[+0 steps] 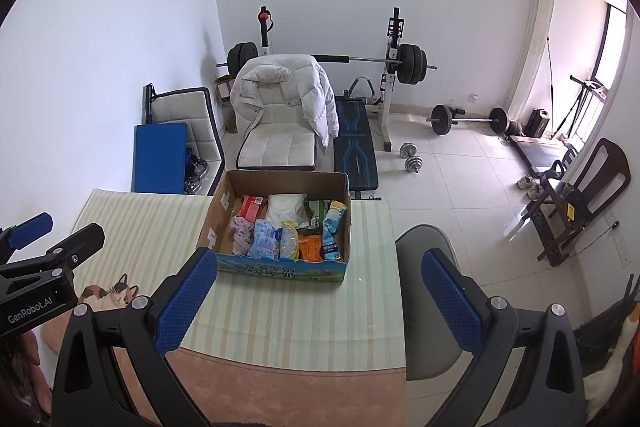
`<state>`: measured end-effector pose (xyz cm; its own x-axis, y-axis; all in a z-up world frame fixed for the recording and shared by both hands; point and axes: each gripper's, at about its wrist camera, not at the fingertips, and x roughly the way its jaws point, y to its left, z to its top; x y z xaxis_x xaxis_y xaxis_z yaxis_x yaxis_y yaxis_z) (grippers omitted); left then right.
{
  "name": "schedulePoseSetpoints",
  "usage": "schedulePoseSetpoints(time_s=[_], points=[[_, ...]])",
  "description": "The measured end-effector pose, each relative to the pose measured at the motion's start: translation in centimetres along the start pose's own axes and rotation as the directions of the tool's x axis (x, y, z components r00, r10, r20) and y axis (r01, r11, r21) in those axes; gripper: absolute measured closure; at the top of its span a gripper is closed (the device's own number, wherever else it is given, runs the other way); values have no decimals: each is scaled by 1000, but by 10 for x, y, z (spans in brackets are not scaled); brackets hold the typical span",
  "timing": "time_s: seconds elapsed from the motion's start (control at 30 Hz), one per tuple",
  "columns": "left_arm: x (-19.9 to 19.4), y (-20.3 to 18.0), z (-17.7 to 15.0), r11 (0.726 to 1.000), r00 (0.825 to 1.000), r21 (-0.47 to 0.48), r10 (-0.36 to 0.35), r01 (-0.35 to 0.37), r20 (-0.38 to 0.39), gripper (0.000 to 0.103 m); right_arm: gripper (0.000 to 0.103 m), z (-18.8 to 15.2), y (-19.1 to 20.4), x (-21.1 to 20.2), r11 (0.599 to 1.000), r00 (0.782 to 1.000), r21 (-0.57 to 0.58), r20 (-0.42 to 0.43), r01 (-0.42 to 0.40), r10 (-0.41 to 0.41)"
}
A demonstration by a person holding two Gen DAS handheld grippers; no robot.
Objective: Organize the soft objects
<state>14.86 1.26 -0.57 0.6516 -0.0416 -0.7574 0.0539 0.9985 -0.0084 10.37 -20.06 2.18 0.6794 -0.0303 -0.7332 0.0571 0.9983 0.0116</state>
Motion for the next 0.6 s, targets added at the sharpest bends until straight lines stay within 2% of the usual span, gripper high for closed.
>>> schedulePoseSetpoints(time_s=[0.6], points=[[-1,-2,0,1000,1000,2,-5,5,-1,11,0,2,1,1,1000,1000,-8,5,-6,6]])
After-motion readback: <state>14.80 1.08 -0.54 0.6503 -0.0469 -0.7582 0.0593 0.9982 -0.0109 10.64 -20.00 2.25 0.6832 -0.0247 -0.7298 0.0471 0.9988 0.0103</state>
